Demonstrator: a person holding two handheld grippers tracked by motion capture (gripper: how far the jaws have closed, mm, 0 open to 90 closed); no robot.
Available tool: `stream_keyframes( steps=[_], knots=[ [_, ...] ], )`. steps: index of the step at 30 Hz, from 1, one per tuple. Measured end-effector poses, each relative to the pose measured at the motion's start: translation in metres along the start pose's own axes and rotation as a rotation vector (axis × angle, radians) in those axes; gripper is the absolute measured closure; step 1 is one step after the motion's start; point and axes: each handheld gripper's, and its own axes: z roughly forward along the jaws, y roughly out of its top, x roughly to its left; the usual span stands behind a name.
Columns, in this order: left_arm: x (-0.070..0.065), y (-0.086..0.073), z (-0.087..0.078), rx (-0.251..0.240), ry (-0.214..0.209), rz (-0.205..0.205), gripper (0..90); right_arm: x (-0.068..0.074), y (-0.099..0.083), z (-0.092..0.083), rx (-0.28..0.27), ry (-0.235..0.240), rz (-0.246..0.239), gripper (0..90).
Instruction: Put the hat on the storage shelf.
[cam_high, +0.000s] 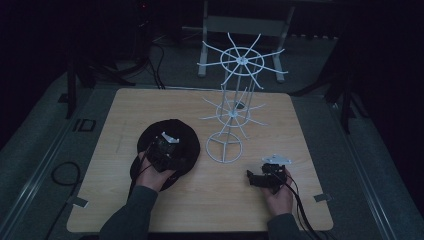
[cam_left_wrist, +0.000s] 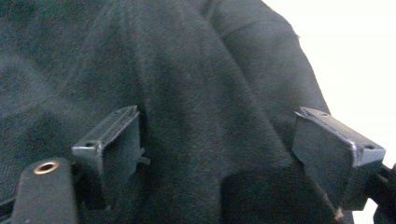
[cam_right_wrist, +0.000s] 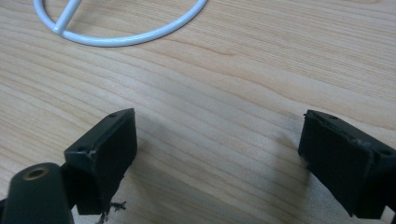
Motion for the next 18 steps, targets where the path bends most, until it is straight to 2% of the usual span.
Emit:
stream_keyframes(
  steps=[4, 8, 12, 16, 18],
  knots=[
    [0.0018, -0.0027, -0.0005, 0.011, 0.018, -0.006, 26.0, 0.0000, 0.0000, 0.0000, 0.000, 0.000, 0.000, 11.3],
    [0.0033, -0.0077, -0.0001, 0.011, 0.047, -0.017, 37.0, 0.0000, 0.0000, 0.0000, 0.000, 0.000, 0.000, 11.3],
    [0.0032, -0.0095, 0.0003, 0.041, 0.073, 0.014, 42.9, 0.0000, 0.0000, 0.0000, 0.000, 0.000, 0.000, 11.3],
    [0.0014, -0.0075, 0.0001, 0.058, 0.093, 0.033, 54.8, 0.0000, 0.0000, 0.0000, 0.000, 0.000, 0.000, 11.3],
    [0.0023, -0.0065, -0.0001, 0.064, 0.092, 0.037, 65.9, 0.0000, 0.0000, 0.0000, 0.000, 0.000, 0.000, 11.3]
  ],
)
